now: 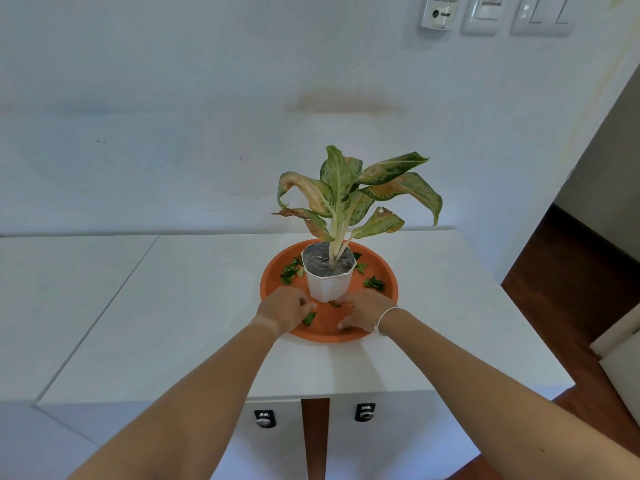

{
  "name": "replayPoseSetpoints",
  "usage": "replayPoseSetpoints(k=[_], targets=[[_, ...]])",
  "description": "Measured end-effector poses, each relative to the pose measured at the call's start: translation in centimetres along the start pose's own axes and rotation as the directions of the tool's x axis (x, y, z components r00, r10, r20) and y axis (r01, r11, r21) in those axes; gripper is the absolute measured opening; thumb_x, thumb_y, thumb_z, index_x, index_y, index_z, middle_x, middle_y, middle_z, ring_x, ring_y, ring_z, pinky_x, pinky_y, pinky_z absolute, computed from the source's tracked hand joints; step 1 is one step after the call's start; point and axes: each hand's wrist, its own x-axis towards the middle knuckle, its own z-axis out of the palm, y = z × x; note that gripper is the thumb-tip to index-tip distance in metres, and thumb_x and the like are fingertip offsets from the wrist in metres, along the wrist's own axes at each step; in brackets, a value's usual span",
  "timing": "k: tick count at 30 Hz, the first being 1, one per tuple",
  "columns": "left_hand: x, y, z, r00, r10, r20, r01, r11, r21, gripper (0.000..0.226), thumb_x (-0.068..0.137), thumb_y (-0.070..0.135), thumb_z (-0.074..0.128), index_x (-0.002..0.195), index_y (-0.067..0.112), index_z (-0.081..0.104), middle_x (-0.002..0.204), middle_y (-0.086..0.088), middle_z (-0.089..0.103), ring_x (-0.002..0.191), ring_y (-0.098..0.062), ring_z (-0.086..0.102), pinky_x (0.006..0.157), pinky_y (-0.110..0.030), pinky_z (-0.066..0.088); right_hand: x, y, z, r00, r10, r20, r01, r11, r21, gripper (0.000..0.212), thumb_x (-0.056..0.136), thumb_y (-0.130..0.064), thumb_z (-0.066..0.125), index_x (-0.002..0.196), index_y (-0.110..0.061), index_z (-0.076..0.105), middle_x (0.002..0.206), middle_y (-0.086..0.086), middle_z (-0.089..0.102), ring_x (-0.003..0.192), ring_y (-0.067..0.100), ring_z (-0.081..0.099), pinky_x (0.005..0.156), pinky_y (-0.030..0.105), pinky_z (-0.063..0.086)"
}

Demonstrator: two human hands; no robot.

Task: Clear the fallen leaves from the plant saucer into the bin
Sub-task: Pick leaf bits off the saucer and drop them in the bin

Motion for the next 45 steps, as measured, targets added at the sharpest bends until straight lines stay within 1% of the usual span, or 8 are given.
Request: replayPoseSetpoints(k=[6, 14, 22, 31, 35, 39, 42, 45], targets=[[-0.1, -0.1, 0.5, 0.999, 0.03, 0.038, -0.036, 0.985, 0.17, 0.023, 0.084, 0.037, 0.062, 0.094, 0.019, 0.073, 0.093, 0.001, 0.073, 0.087, -0.018, 0.067, 0.076, -0.029, 0.053, 0.3, 0.2, -0.1, 0.999, -0.022, 0.034, 0.028, 0.979, -0.2, 0.063, 0.086, -0.039, 0.062, 0.144, -0.031, 0.039, 0.139, 0.006, 0.052, 0.122, 0.029, 0.053, 0.098, 0.035, 0.048], [-0.7, 0.2, 0.9, 0.998, 0.049, -0.027, -0.041, 0.968, 0.248, 0.016, 0.089, 0.027, 0.056, 0.086, 0.016, 0.067, 0.087, -0.003, 0.069, 0.079, -0.019, 0.063, 0.067, -0.026, 0.044, 0.7, -0.1, -0.2, 0.997, -0.036, 0.061, 0.05, 0.966, -0.254, 0.06, 0.091, -0.034, 0.057, 0.146, -0.027, 0.035, 0.144, 0.006, 0.047, 0.127, 0.028, 0.049, 0.1, 0.034, 0.044], [-0.9, 0.3, 0.8, 0.998, 0.043, -0.054, -0.028, 0.966, 0.257, 0.017, 0.092, 0.024, 0.052, 0.076, 0.018, 0.055, 0.082, -0.004, 0.064, 0.072, -0.018, 0.056, 0.068, -0.028, 0.048, 0.6, 0.0, 1.2, 0.99, -0.065, -0.128, 0.038, 0.979, -0.199, 0.025, 0.09, -0.026, 0.056, 0.108, -0.014, 0.067, 0.111, 0.006, 0.068, 0.102, 0.025, 0.063, 0.085, 0.035, 0.054], [-0.9, 0.1, 0.1, 0.998, -0.049, -0.026, 0.041, 0.968, -0.249, 0.023, 0.095, 0.026, 0.051, 0.074, 0.015, 0.051, 0.082, -0.004, 0.059, 0.077, -0.019, 0.054, 0.073, -0.03, 0.045, 0.3, -0.1, 1.5, 0.993, -0.043, -0.112, 0.019, 0.979, -0.201, 0.023, 0.093, -0.017, 0.05, 0.104, -0.007, 0.066, 0.107, 0.011, 0.069, 0.097, 0.028, 0.065, 0.074, 0.032, 0.05], [-1.3, 0.0, -1.1, 0.994, -0.088, -0.064, 0.054, 0.912, -0.407, 0.026, 0.1, 0.027, 0.037, 0.082, 0.012, 0.047, 0.078, -0.001, 0.05, 0.072, -0.015, 0.047, 0.067, -0.025, 0.037, 0.1, -0.3, 0.6, 0.993, 0.078, -0.092, -0.065, 0.988, 0.137, 0.026, 0.093, -0.022, 0.052, 0.068, -0.016, 0.058, 0.072, -0.001, 0.054, 0.072, 0.016, 0.05, 0.063, 0.021, 0.042], [-1.3, 0.0, -1.4, 0.98, -0.199, 0.023, 0.176, 0.801, -0.573, 0.035, 0.101, 0.028, 0.023, 0.073, 0.015, 0.038, 0.064, 0.0, 0.036, 0.056, -0.012, 0.035, 0.052, -0.022, 0.029, -0.8, 0.1, -0.5, 0.985, 0.166, 0.039, -0.156, 0.785, 0.599, 0.022, 0.094, -0.022, 0.049, 0.073, -0.016, 0.051, 0.063, -0.002, 0.041, 0.055, 0.011, 0.037, 0.049, 0.019, 0.03], [-1.6, -0.4, -1.3, 0.974, -0.221, 0.043, 0.198, 0.752, -0.628, 0.039, 0.1, 0.027, 0.024, 0.062, 0.017, 0.029, 0.058, 0.0, 0.03, 0.051, -0.012, 0.028, 0.049, -0.022, 0.023, -1.1, 0.5, -0.1, 0.964, 0.186, 0.189, -0.252, 0.412, 0.876, 0.03, 0.089, -0.019, 0.043, 0.06, -0.019, 0.034, 0.049, -0.004, 0.031, 0.04, 0.009, 0.022, 0.038, 0.016, 0.016], [-1.7, -0.6, -1.3, 0.973, -0.227, 0.045, 0.199, 0.722, -0.663, 0.043, 0.1, 0.035, 0.031, 0.06, 0.018, 0.029, 0.055, 0.0, 0.03, 0.048, -0.014, 0.029, 0.048, -0.023, 0.023, -1.6, 0.7, 0.5, 0.961, 0.152, 0.232, -0.249, 0.11, 0.962, 0.029, 0.085, -0.019, 0.036, 0.056, -0.018, 0.033, 0.04, -0.006, 0.028, 0.031, 0.008, 0.018, 0.034, 0.01, 0.013]])
